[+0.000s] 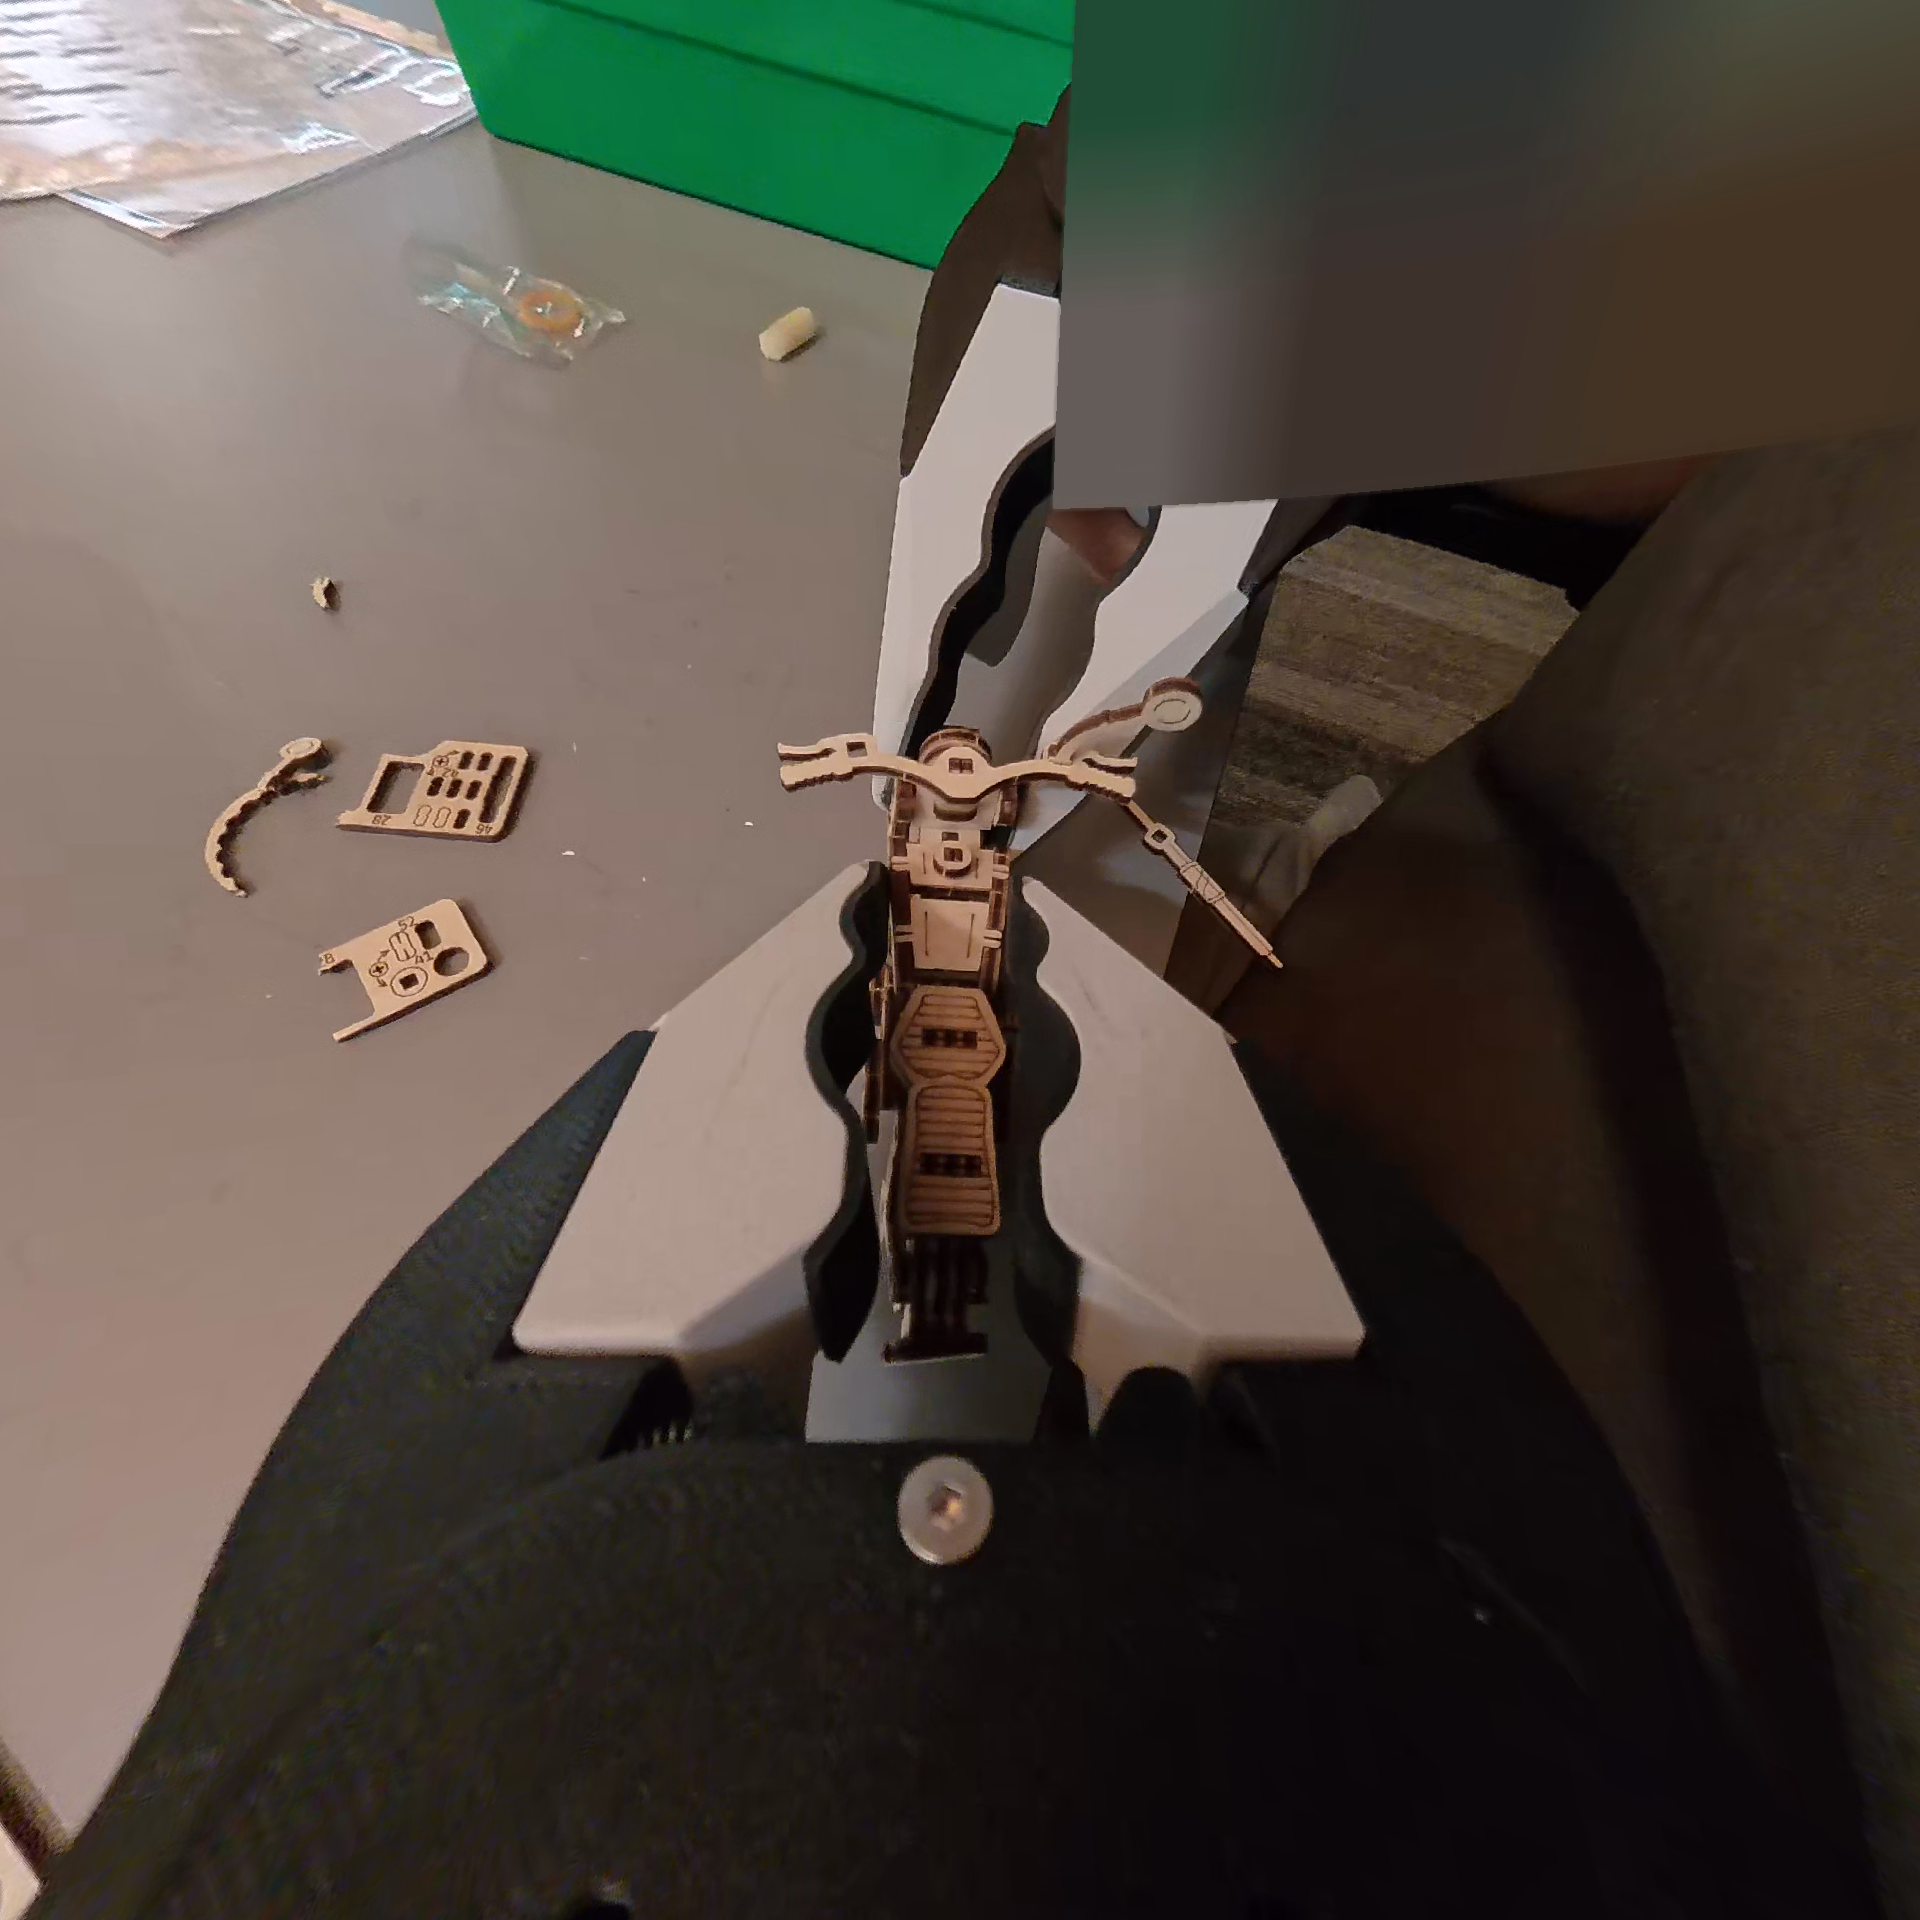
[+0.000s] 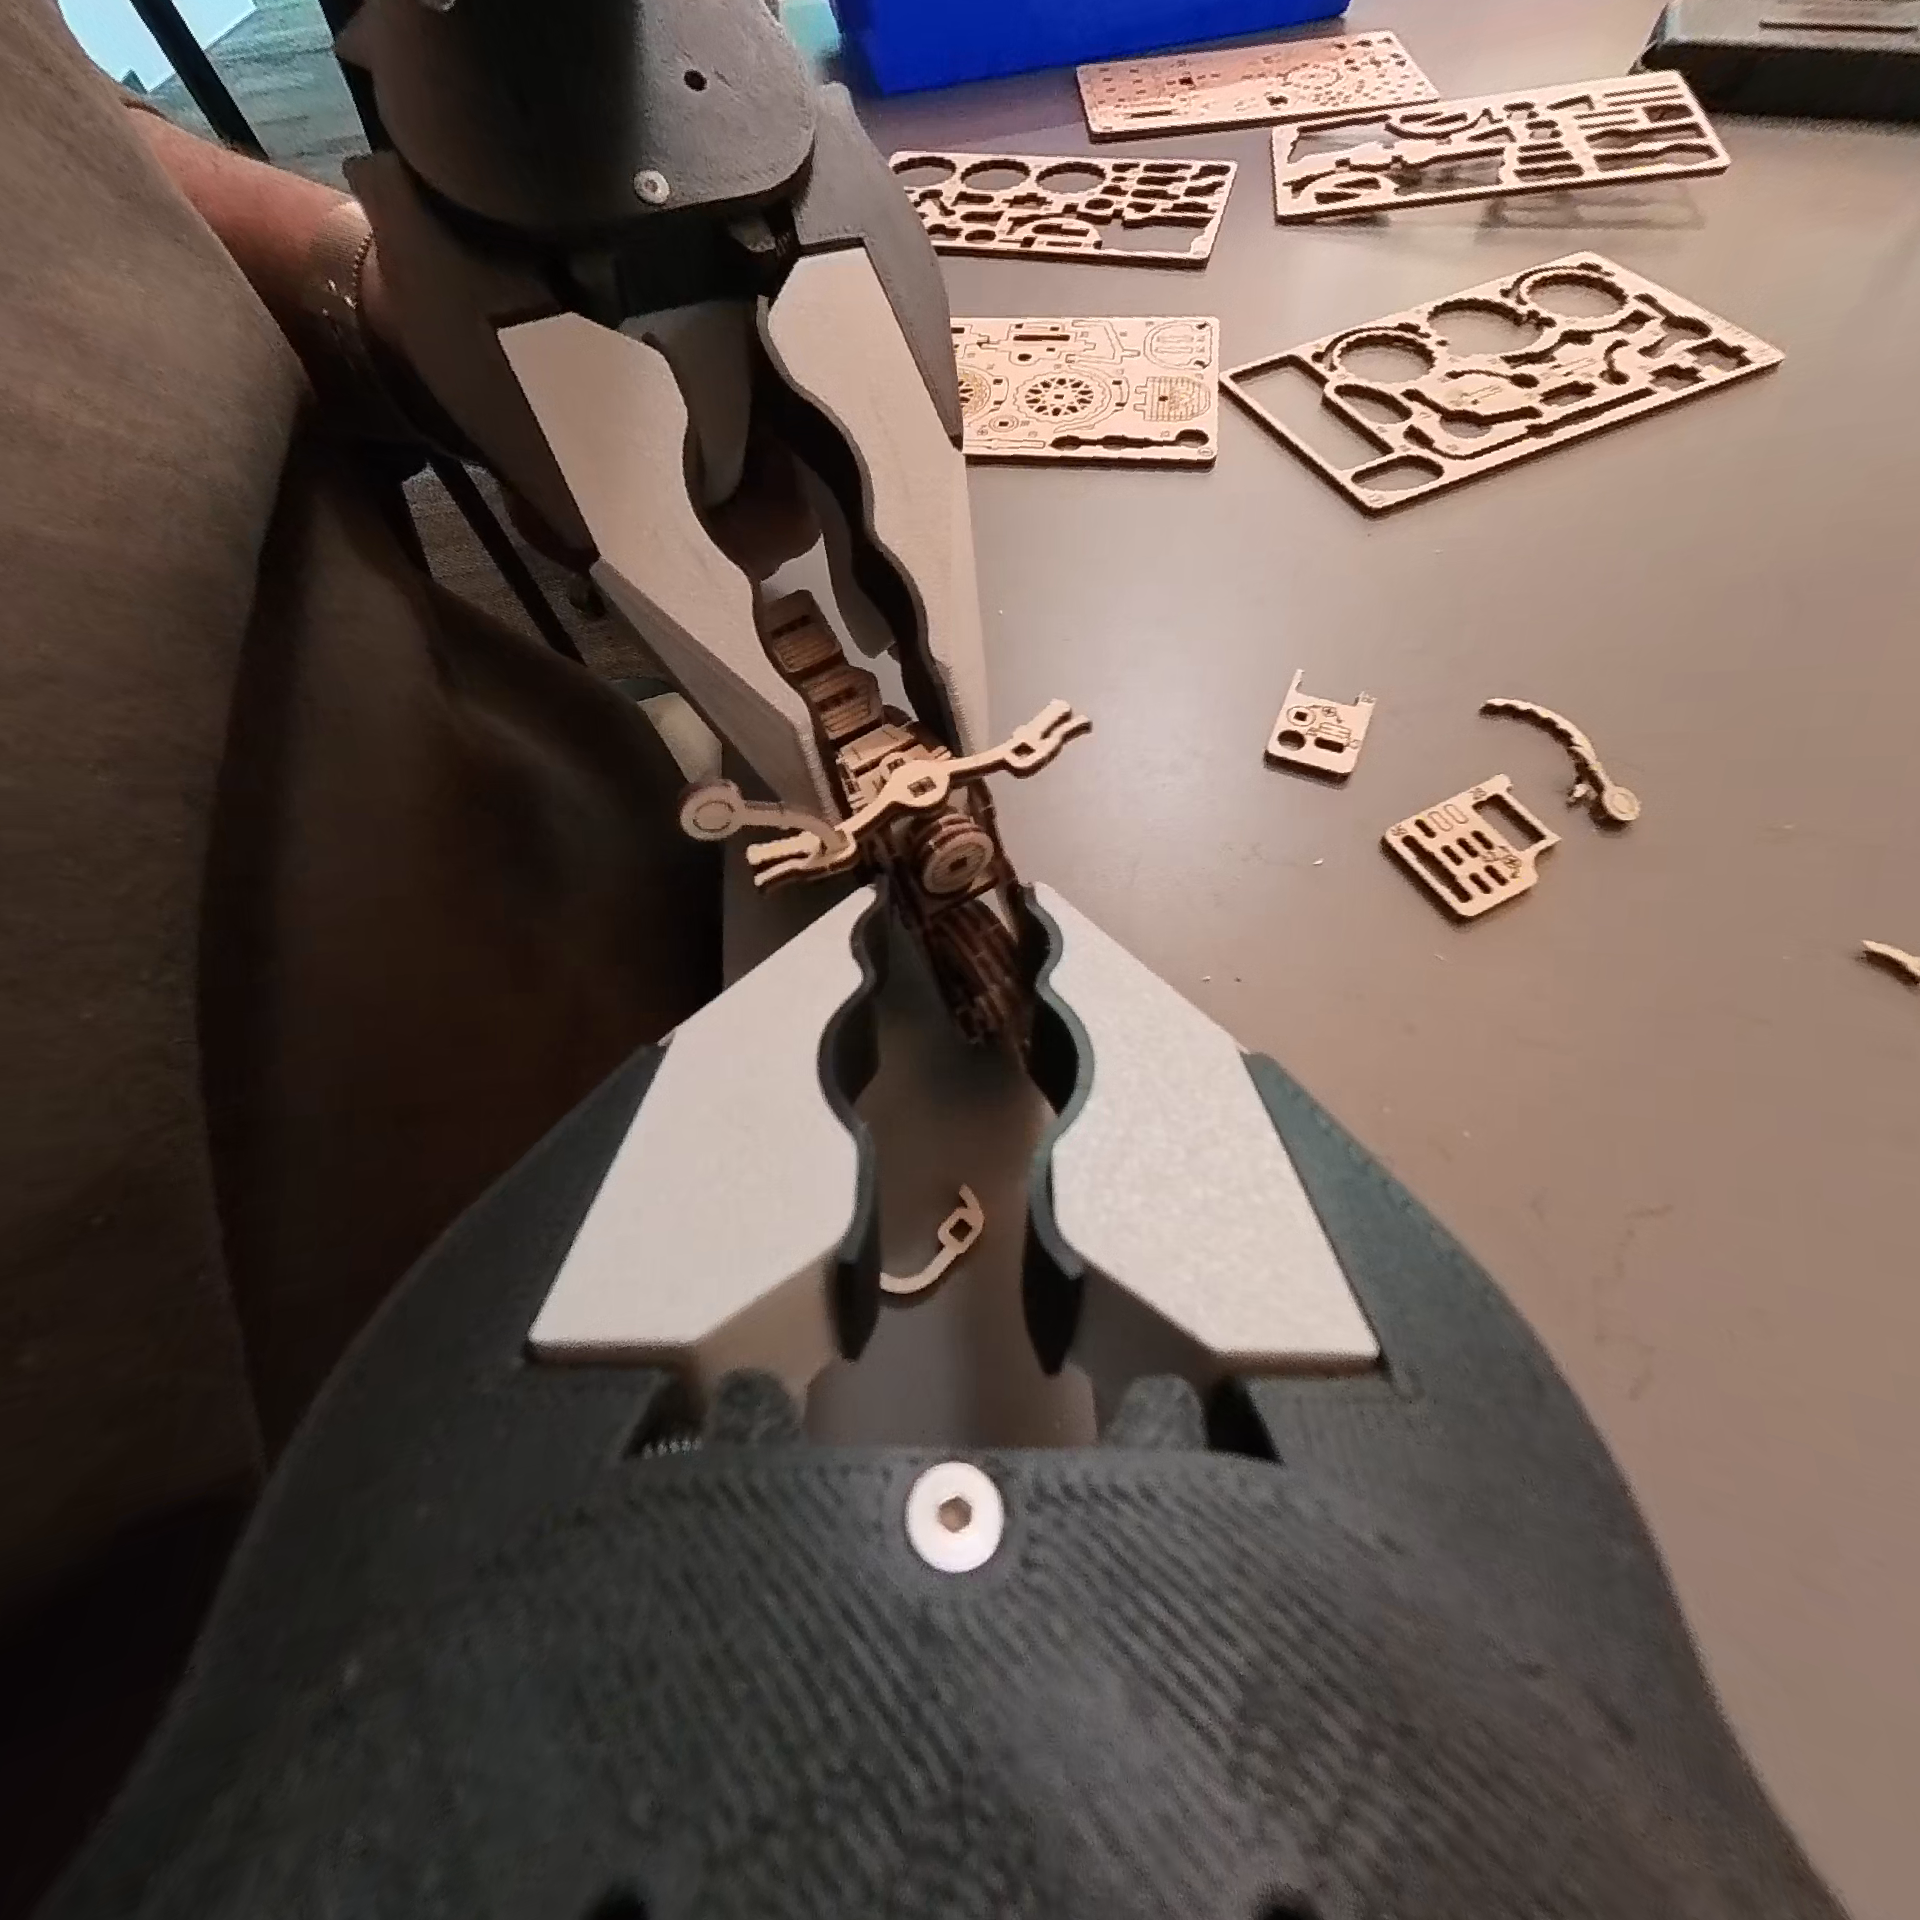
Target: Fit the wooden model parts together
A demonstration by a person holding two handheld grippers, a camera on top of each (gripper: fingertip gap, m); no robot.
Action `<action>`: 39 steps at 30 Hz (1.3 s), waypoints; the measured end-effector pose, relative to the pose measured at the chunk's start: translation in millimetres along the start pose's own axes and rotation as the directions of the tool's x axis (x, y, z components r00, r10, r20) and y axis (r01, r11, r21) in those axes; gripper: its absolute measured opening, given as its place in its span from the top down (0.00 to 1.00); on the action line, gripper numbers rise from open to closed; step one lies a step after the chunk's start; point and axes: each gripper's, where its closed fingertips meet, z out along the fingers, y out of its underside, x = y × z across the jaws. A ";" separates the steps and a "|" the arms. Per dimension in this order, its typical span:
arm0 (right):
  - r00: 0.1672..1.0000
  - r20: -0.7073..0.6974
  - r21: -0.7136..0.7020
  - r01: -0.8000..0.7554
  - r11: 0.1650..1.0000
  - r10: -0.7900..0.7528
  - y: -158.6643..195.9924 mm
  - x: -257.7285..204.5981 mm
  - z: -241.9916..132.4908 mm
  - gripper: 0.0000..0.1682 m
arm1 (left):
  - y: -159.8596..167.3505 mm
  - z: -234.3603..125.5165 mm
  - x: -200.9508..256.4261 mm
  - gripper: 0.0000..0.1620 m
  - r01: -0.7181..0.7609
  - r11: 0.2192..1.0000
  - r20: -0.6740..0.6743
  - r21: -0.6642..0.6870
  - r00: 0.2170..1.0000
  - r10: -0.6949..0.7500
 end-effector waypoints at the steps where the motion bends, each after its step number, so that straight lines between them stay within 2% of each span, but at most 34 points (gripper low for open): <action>1: 1.000 0.001 0.000 0.000 1.000 0.000 0.0 -0.1 -0.1 0.87 | 0.2 0.0 -0.1 0.88 -0.004 1.000 0.004 0.000 1.000 0.004; 5: 1.000 0.003 0.000 0.002 1.000 -0.002 -0.1 -0.7 -0.1 0.87 | 6.8 0.1 -1.2 0.80 -0.008 0.999 0.013 -0.036 1.000 0.008; 10: 1.000 0.011 0.000 0.009 1.000 -0.009 0.4 -2.3 -1.0 0.87 | 2.1 -13.8 -5.0 0.78 0.043 0.999 -0.007 0.004 0.999 -0.043; 18: 0.998 0.044 -0.001 0.034 0.999 -0.034 1.4 -7.1 -2.6 0.86 | 9.0 -26.2 -0.3 0.78 0.066 0.998 -0.097 -0.001 0.993 -0.066; 28: 0.997 0.079 0.002 0.024 1.000 -0.024 1.2 -8.6 -3.0 0.86 | 7.7 -24.9 5.3 0.78 0.189 0.982 -0.209 0.022 0.961 -0.180; 39: 0.997 0.078 0.007 0.007 1.000 -0.008 0.2 -6.0 -3.2 0.86 | 4.3 -22.9 5.4 0.80 0.218 0.975 -0.230 0.044 0.952 -0.203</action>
